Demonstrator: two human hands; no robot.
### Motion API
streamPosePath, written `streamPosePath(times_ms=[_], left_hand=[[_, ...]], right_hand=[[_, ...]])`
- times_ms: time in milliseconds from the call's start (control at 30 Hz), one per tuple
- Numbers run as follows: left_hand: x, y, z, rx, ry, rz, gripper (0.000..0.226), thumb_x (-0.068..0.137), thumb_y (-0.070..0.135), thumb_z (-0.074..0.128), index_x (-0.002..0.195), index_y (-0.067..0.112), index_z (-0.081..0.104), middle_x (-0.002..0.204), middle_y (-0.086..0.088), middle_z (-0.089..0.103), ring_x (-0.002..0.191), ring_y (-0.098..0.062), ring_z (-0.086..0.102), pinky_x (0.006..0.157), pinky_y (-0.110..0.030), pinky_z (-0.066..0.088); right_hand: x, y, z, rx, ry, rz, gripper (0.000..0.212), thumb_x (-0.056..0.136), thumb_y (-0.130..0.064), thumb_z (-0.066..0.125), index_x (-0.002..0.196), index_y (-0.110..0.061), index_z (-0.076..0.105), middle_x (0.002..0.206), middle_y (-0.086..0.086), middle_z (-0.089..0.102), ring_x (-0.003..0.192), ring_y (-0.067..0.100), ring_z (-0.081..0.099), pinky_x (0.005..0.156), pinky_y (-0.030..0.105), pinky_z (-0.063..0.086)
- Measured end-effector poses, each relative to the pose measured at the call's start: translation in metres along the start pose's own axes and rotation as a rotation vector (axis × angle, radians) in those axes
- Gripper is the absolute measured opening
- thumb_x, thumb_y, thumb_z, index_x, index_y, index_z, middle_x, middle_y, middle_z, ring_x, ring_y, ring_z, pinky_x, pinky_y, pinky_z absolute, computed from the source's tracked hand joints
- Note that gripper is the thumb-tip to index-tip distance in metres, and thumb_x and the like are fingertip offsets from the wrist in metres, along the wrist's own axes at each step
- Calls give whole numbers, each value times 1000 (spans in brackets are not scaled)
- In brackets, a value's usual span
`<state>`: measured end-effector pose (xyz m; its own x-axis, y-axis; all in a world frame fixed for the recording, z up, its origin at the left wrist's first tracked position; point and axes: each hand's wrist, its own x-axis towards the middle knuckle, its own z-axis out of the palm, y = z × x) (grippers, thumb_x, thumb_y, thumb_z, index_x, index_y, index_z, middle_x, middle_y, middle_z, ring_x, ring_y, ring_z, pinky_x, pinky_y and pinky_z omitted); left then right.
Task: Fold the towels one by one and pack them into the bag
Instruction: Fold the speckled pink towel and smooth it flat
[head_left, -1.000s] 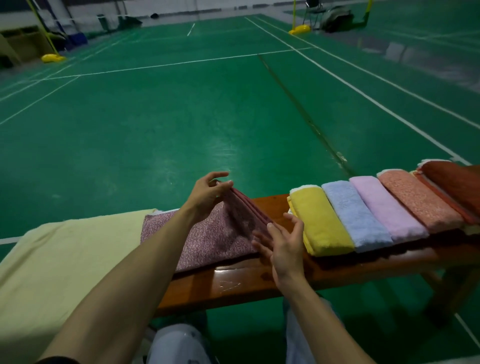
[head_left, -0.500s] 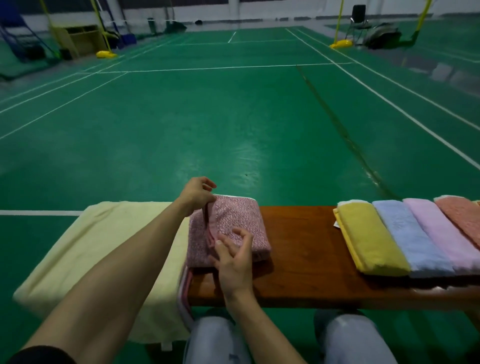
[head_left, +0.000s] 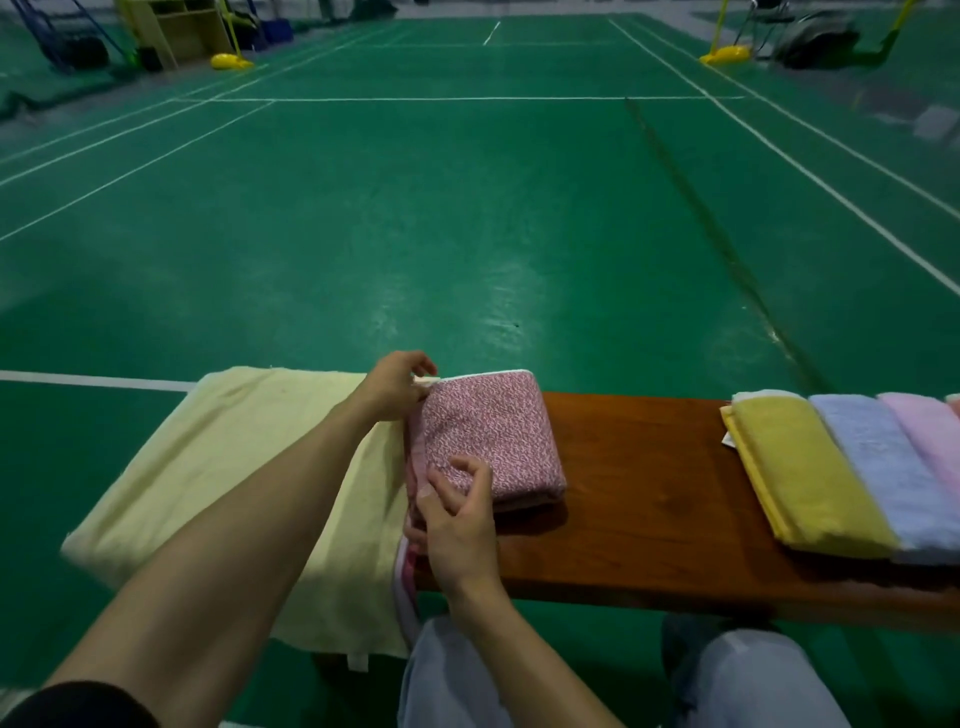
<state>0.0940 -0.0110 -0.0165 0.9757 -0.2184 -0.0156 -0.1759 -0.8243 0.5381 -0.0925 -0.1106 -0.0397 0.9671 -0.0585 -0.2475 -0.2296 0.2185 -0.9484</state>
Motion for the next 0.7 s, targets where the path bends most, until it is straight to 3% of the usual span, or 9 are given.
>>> streamPosePath(times_ms=[100,167,267,333,400,467,567,700], left_hand=[[-2,14,1,111,92,226,32,86,0,63,117,8,62,125,-14,53,119,-27,48,99,-24,33],[-4,36,7,143,83,441,32,87,0,60,118,9,62,130,-12,53,124,-26,44,106,-28,30],[-7,56,25,269,-104,670,31,94,13,56,125,13,58,136,-6,53,128,-21,42,110,-33,33],[-6,52,36,386,-229,739,36,96,21,54,131,15,55,140,-6,51,131,-21,42,111,-36,34],[-5,41,41,405,-274,712,39,97,24,53,135,15,52,144,-5,47,133,-21,41,112,-34,32],[-8,34,41,363,-254,669,40,98,26,52,136,13,51,146,-6,45,133,-20,42,110,-28,29],[-12,36,40,380,-215,652,44,98,33,51,137,13,50,145,-7,46,130,-23,44,107,-28,30],[-18,46,43,503,-232,616,53,94,49,49,142,26,41,143,-4,44,122,-28,45,101,-38,40]], right_hand=[[2,-19,-14,-131,0,-74,32,95,-15,58,115,-37,44,119,-9,61,94,13,68,77,40,61],[9,-35,-26,-245,159,-237,25,95,-10,57,109,-29,50,105,-9,61,83,7,66,70,28,59],[26,-44,-35,-371,423,-363,21,95,-9,57,107,-26,52,106,-10,57,90,-3,55,77,11,47],[39,-37,-33,-457,483,-324,27,95,-14,58,117,-26,49,120,-6,50,106,3,50,92,16,45],[48,-26,-33,-581,455,-241,45,94,-22,60,136,-20,42,141,1,40,130,16,40,108,31,37],[51,-17,-39,-753,365,-183,67,95,-33,58,150,-14,25,157,7,23,146,23,20,118,35,20],[51,-11,-59,-1070,196,-196,89,95,-50,52,156,-12,0,164,9,-1,151,23,-1,120,34,2],[54,-28,-104,-1211,-34,-201,102,89,-58,57,156,-14,-6,165,5,-7,151,19,-5,123,37,1]])
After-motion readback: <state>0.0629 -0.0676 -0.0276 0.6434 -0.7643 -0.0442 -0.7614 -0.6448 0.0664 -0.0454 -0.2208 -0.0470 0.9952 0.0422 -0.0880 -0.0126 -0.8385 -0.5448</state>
